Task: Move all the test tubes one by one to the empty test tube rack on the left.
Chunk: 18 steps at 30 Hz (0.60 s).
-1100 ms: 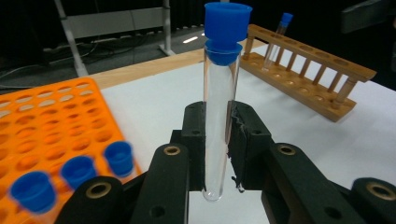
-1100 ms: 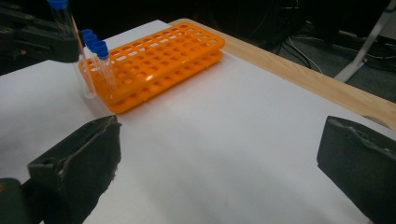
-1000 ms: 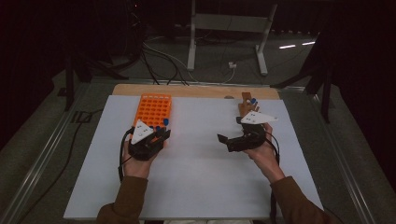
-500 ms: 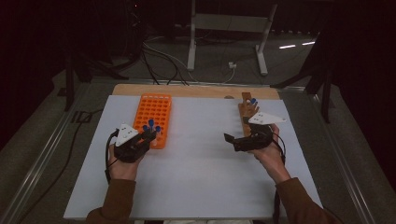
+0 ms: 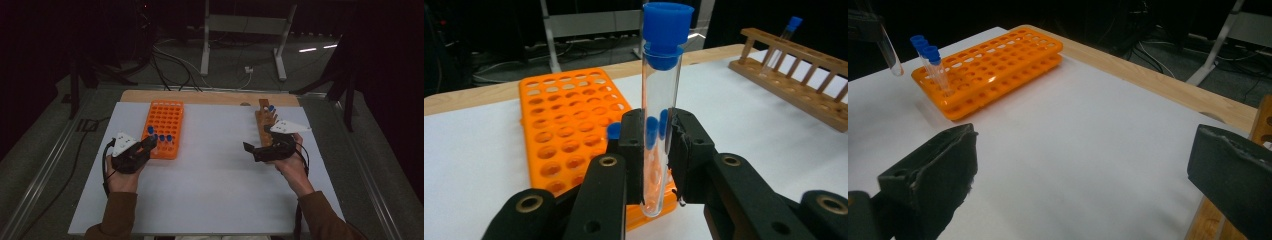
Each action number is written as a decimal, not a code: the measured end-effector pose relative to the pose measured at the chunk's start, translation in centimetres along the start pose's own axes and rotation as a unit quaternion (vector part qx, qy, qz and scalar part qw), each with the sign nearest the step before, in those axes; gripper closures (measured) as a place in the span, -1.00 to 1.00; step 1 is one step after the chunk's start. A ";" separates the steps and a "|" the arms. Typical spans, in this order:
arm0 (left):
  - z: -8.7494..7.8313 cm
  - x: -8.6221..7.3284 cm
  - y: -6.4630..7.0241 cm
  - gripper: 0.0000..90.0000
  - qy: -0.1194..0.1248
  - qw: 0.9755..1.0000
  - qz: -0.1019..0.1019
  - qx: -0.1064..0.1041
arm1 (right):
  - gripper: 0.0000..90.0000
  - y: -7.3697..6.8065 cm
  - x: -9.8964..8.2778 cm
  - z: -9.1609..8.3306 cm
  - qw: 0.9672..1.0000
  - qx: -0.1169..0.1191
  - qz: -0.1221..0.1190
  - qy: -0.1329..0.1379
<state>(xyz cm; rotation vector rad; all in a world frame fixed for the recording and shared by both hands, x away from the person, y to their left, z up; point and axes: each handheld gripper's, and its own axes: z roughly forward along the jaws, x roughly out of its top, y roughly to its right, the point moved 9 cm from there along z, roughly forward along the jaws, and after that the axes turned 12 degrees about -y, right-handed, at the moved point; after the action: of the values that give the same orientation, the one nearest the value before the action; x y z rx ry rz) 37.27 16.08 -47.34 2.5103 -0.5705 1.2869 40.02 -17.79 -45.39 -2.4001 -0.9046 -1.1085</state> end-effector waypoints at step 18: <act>1.7 -0.6 -2.5 0.74 0.005 0.999 -0.013 0.046 | -1.00 -0.1 -0.1 0.0 1.000 0.005 0.001 0.004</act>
<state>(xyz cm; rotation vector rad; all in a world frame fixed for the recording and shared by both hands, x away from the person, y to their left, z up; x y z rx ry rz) 39.36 17.73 -48.92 2.5742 -0.4846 1.3444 39.95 -17.74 -45.44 -2.3873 -0.9014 -1.1092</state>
